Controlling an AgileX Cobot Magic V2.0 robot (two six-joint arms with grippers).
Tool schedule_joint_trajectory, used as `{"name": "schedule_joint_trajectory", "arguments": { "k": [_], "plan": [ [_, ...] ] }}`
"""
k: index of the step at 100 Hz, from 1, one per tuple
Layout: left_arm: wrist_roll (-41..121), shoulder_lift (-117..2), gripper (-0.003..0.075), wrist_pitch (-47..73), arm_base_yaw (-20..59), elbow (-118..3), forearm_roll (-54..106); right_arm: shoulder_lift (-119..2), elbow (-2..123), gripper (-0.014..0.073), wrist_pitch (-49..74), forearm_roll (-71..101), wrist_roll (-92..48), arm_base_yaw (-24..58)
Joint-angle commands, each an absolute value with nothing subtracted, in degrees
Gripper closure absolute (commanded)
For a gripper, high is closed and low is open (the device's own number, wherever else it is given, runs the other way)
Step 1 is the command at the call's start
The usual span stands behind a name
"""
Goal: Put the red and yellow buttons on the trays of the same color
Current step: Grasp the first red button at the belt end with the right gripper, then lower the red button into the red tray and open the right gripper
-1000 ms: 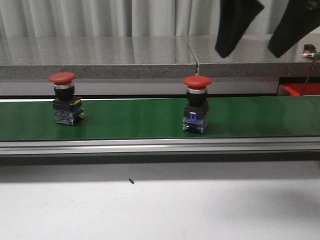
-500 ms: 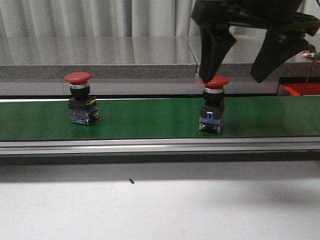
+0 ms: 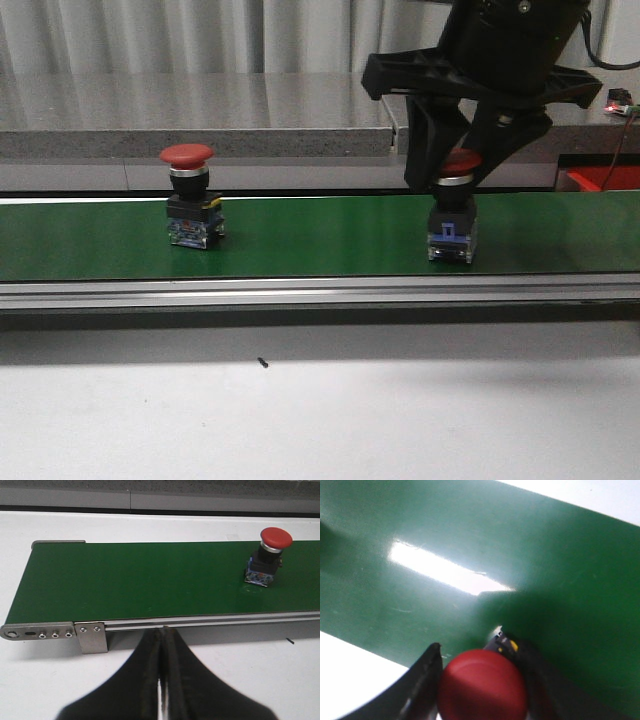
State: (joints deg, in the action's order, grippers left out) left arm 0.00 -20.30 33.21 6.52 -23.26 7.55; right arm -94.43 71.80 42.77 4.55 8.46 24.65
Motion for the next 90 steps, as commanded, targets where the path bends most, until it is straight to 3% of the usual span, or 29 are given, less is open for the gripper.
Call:
{"name": "schedule_joint_trajectory", "arguments": {
  "k": [1, 42, 90],
  "plan": [
    [0.0, -20.7, 0.0741, 28.8, 6.5, -24.7, 8.4, -92.3, 73.8, 0.0361, 39.7, 4.6, 7.7, 24.8],
    [0.0, -20.7, 0.0741, 28.8, 6.5, -24.7, 8.4, -86.6, 73.9, 0.0362, 39.4, 3.7, 7.7, 19.9],
    [0.0, -20.7, 0.0741, 28.8, 6.5, -24.7, 8.4, -84.8, 81.9, 0.0362, 44.6, -0.4, 5.4, -0.9]
  ]
}}
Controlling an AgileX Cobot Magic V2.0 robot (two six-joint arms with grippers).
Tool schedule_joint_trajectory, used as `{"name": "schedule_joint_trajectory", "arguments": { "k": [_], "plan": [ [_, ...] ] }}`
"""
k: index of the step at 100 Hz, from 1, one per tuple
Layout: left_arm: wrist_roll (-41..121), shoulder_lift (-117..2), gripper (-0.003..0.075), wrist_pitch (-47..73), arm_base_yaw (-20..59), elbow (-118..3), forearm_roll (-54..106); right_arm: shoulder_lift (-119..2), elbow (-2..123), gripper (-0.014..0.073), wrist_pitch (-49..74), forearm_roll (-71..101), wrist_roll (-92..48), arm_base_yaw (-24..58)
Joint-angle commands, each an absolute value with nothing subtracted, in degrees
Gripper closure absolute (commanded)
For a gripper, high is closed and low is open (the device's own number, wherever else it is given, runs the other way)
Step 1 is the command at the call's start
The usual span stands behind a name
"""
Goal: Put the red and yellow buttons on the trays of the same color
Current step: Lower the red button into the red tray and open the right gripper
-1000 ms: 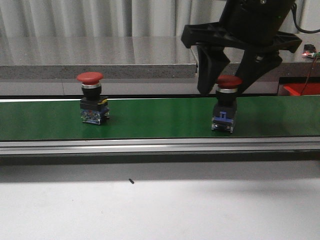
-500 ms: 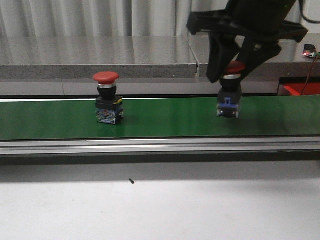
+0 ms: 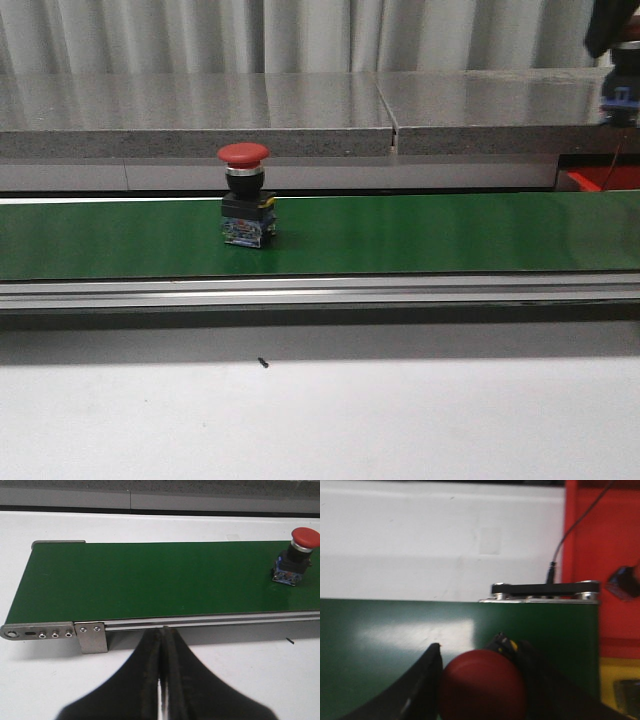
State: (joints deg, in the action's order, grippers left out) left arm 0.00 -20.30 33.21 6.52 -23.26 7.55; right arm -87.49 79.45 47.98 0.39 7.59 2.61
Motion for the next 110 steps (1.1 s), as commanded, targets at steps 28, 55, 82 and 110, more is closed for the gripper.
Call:
{"name": "schedule_joint_trajectory", "arguments": {
  "k": [28, 55, 82, 110],
  "plan": [
    [0.0, -20.7, 0.0741, 28.8, 6.5, -24.7, 8.4, -90.0, 84.1, 0.0362, 39.4, 1.2, 2.6, -9.8],
    [0.0, -20.7, 0.0741, 28.8, 6.5, -24.7, 8.4, -100.2, 92.0, 0.0362, 37.2, 3.5, 2.5, -11.4],
    [0.0, -20.7, 0.0741, 28.8, 6.5, -24.7, 8.4, -111.0, 100.5, 0.0362, 34.3, 5.9, 2.5, -11.4],
    [0.0, -20.7, 0.0741, 28.8, 6.5, -24.7, 8.4, -116.2, 102.6, 0.0362, 31.5, 5.9, 2.5, -12.2]
  ]
}}
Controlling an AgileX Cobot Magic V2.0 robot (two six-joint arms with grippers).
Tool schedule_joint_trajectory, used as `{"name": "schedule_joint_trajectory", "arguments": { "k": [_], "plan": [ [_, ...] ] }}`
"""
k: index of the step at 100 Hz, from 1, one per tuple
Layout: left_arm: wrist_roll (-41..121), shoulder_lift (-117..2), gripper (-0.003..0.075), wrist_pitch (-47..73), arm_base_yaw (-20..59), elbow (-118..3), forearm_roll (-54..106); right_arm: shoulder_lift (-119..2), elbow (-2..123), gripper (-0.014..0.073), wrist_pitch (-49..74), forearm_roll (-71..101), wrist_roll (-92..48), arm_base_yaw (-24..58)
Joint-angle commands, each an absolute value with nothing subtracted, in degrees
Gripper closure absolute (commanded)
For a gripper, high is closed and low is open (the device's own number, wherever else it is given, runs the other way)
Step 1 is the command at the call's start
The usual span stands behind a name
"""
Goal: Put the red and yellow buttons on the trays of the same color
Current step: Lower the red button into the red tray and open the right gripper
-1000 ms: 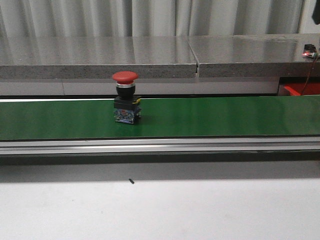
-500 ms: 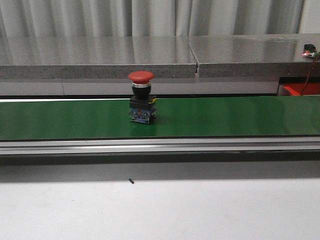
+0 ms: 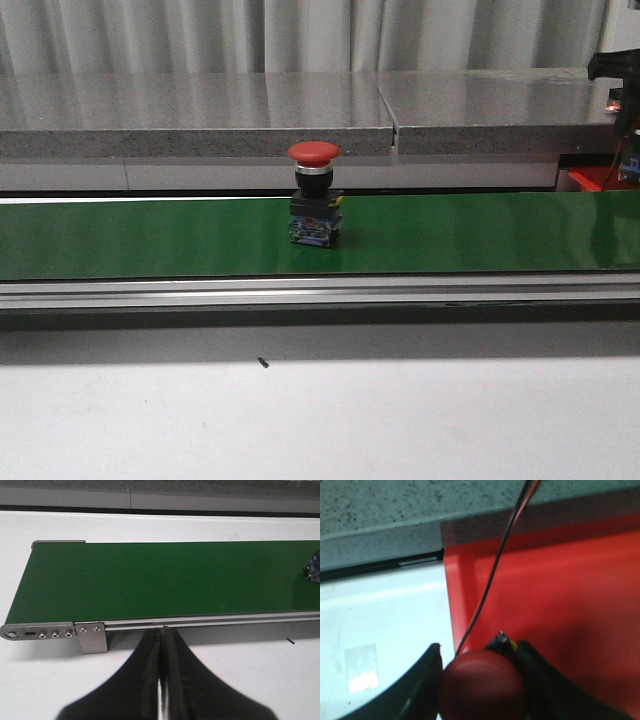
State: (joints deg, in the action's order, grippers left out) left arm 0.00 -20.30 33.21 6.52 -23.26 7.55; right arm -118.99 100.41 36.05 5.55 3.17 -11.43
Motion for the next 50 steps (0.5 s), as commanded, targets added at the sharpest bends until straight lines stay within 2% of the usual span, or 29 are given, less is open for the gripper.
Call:
{"name": "schedule_joint_trajectory", "arguments": {
  "k": [1, 50],
  "plan": [
    [0.0, -20.7, 0.0741, 28.8, 6.5, -24.7, 8.4, -116.3, 102.6, 0.0362, 31.4, 5.9, 2.5, -12.3],
    [0.0, -20.7, 0.0741, 28.8, 6.5, -24.7, 8.4, -120.1, 102.7, 0.0362, 27.6, 5.9, 2.5, -13.5]
  ]
}}
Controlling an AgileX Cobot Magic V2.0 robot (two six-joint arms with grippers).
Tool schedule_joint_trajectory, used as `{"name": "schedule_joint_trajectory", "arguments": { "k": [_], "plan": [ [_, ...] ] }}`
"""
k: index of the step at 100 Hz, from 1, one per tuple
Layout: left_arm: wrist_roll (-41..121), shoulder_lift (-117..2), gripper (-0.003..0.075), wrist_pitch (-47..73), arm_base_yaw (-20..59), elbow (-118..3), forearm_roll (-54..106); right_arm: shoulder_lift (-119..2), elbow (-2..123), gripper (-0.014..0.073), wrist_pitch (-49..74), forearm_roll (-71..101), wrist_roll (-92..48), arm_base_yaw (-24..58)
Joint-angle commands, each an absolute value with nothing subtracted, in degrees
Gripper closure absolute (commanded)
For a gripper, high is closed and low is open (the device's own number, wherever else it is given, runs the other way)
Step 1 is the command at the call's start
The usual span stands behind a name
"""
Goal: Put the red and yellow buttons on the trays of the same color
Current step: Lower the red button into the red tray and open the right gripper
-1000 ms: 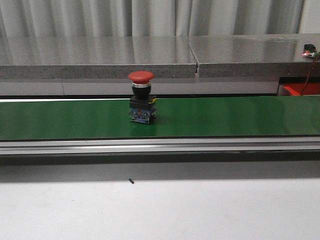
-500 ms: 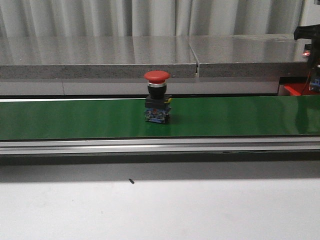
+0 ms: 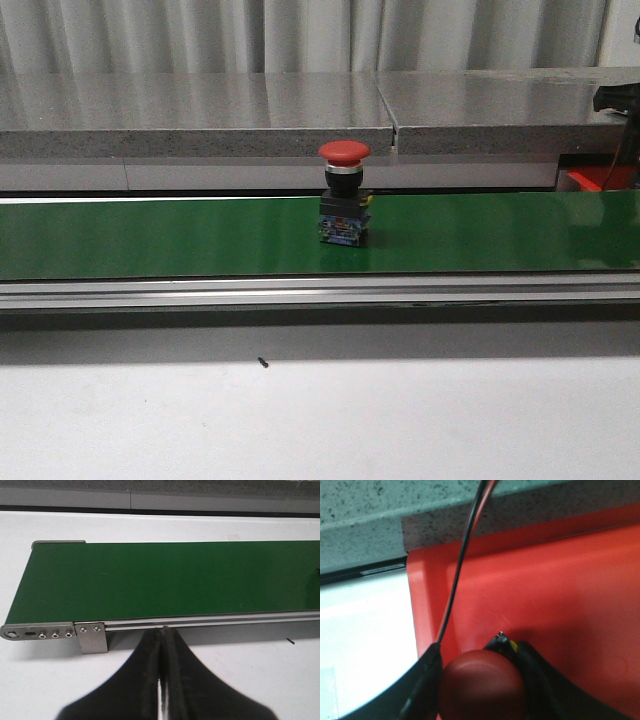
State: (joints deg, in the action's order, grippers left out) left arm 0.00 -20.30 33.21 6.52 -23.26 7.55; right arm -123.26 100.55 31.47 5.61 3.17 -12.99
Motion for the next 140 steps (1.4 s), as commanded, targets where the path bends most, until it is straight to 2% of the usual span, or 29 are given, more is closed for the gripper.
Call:
{"name": "schedule_joint_trajectory", "arguments": {
  "k": [1, 25, 32, 45, 51, 85, 112, 140],
  "plan": [
    [0.0, -20.7, 0.0741, 28.8, 6.5, -24.7, 8.4, -120.2, 102.7, 0.0362, 27.6, 5.9, 2.5, -13.5],
    [0.0, -20.7, 0.0741, 28.8, 6.5, -24.7, 8.4, -121.0, 102.7, 0.034, 27.8, 5.9, 2.5, -13.5],
    [0.0, -20.7, 0.0741, 28.8, 6.5, -24.7, 8.4, -121.0, 102.7, 0.0271, 27.8, 5.9, 2.5, -13.5],
    [0.0, -20.7, 0.0741, 28.8, 6.5, -24.7, 8.4, -121.0, 102.7, 0.0078, 27.6, 6.3, 2.5, -13.5],
    [0.0, -20.7, 0.0741, 28.8, 6.5, -24.7, 8.4, -121.0, 102.7, 0.0041, 27.3, 6.3, 2.5, -13.5],
    [0.0, -20.7, 0.0741, 28.8, 6.5, -24.7, 8.4, -119.6, 103.4, 0.0037, 26.8, 6.4, 2.5, -13.5],
    [0.0, -20.7, 0.0741, 28.8, 6.5, -24.7, 8.4, -114.1, 102.7, 0.0037, 28.7, 6.3, 0.9, -12.3],
    [0.0, -20.7, 0.0741, 28.8, 6.5, -24.7, 8.4, -105.6, 94.6, 0.0054, 29.6, 6.3, -2.7, -9.4]
  ]
}}
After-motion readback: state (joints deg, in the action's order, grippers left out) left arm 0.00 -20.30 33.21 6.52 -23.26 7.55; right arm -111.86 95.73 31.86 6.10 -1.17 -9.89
